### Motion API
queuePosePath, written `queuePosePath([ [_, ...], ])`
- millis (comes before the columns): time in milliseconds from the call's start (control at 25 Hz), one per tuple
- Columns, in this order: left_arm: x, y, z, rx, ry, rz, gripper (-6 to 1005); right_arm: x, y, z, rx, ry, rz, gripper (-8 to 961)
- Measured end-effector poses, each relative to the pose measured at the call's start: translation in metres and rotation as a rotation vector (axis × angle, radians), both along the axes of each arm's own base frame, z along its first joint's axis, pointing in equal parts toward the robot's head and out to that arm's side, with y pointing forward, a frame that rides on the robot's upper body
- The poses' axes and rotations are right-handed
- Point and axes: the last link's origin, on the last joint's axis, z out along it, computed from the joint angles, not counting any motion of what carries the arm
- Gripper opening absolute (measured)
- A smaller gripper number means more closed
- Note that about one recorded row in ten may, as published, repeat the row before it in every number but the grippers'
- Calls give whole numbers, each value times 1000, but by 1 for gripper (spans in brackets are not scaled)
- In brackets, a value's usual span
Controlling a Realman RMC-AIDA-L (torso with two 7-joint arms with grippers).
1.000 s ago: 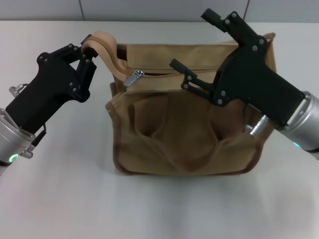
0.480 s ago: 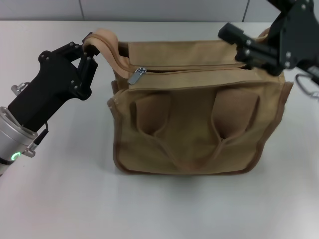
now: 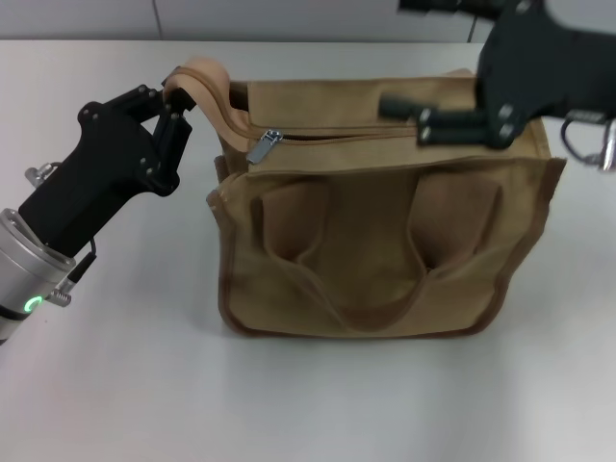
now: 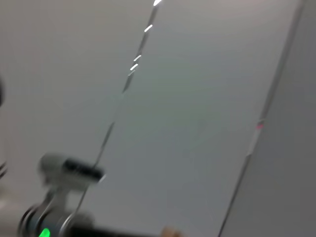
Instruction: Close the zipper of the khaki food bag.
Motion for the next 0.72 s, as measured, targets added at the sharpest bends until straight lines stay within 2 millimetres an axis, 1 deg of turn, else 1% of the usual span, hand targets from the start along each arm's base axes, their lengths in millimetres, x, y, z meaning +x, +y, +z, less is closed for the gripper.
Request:
queuePosePath([
  [160,4,1,4,3,-37,-16,41,-9,-6,-6,30,-92,63,802],
  [320,6,3,5,-4,-55,-18,41,-14,-4,-11,103,-137,85,802],
  [720,11,6,5,-4,-68,-26,42,-25,1,-42,176,-219,170,802],
])
